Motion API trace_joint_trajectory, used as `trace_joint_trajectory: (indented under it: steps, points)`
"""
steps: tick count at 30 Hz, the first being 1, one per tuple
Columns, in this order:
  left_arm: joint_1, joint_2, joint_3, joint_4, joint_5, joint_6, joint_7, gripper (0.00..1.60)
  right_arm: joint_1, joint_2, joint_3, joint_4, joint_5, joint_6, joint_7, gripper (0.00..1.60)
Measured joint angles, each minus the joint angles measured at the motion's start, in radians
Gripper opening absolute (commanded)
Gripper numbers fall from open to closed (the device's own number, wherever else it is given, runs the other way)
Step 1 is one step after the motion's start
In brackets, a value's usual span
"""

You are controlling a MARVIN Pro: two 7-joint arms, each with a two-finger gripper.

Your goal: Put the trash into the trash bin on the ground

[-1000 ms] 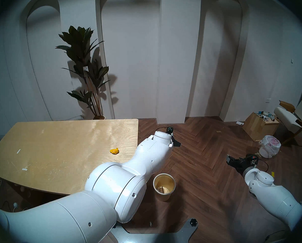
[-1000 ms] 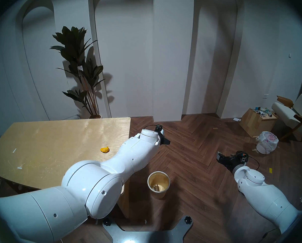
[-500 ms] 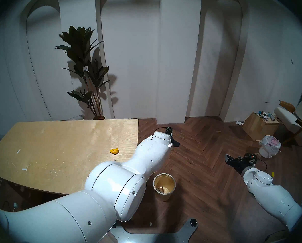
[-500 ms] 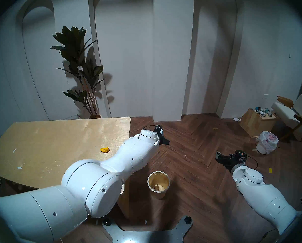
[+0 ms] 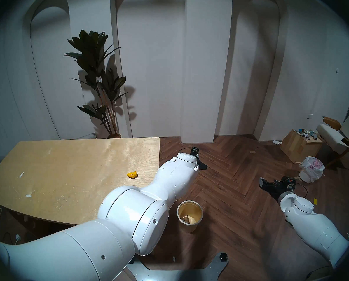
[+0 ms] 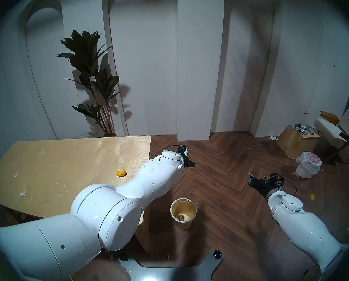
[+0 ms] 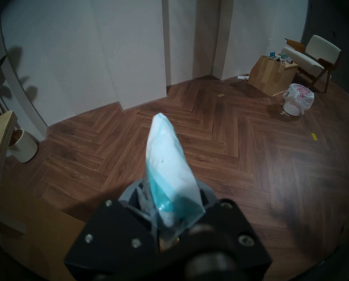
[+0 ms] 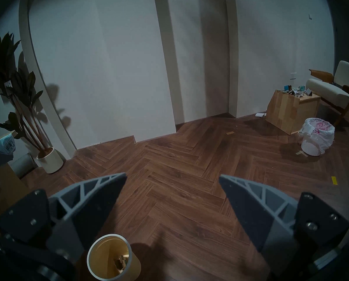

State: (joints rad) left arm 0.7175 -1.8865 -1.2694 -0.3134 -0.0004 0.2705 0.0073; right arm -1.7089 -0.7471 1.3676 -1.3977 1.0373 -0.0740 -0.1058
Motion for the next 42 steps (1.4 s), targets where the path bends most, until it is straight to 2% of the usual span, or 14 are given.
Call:
trace_joint_trajectory:
  steps: [17, 18, 19, 20, 21, 22, 24, 26, 30, 34, 36, 41, 42]
  points:
    - [-0.008, -0.003, -0.017, 0.017, 0.010, -0.020, 0.000, 0.00, 0.025, -0.021, -0.002, 0.027, -0.021, -0.001, 0.020, 1.60]
    - [-0.009, -0.003, -0.019, 0.018, 0.011, -0.022, 0.000, 0.07, 0.027, -0.023, -0.002, 0.029, -0.023, -0.001, 0.022, 1.60]
    - [-0.010, -0.003, -0.020, 0.019, 0.012, -0.023, 0.000, 0.07, 0.028, -0.024, -0.002, 0.030, -0.024, -0.001, 0.023, 1.60]
    - [-0.010, -0.003, -0.020, 0.020, 0.012, -0.024, 0.000, 0.19, 0.029, -0.025, -0.002, 0.031, -0.025, -0.001, 0.024, 1.60]
    - [-0.010, -0.003, -0.021, 0.020, 0.013, -0.024, 0.000, 0.19, 0.030, -0.026, -0.002, 0.032, -0.026, -0.001, 0.025, 1.60]
    - [-0.011, -0.003, -0.022, 0.021, 0.013, -0.025, 0.000, 0.31, 0.031, -0.027, -0.002, 0.033, -0.027, -0.001, 0.026, 1.60]
    - [-0.012, -0.003, -0.024, 0.024, 0.015, -0.028, 0.000, 0.68, 0.035, -0.030, -0.003, 0.037, -0.030, -0.001, 0.029, 1.60]
    - [-0.013, -0.004, -0.026, 0.025, 0.016, -0.029, 0.000, 0.75, 0.037, -0.032, -0.003, 0.040, -0.032, -0.001, 0.031, 1.60]
    - [-0.014, -0.004, -0.031, 0.029, 0.019, -0.034, 0.000, 1.17, 0.043, -0.037, -0.003, 0.047, -0.037, -0.001, 0.036, 1.60]
    - [-0.015, -0.005, -0.035, 0.032, 0.020, -0.037, 0.000, 1.20, 0.048, -0.042, -0.004, 0.053, -0.041, -0.002, 0.039, 1.60]
    - [-0.016, -0.005, -0.037, 0.034, 0.021, -0.038, 0.000, 1.33, 0.051, -0.044, -0.004, 0.056, -0.043, -0.002, 0.041, 1.60]
    - [-0.018, -0.006, -0.043, 0.038, 0.025, -0.043, 0.000, 1.32, 0.058, -0.051, -0.005, 0.065, -0.051, -0.002, 0.048, 1.60]
    - [-0.019, -0.006, -0.044, 0.038, 0.025, -0.044, 0.000, 1.39, 0.059, -0.052, -0.005, 0.067, -0.052, -0.002, 0.049, 1.60]
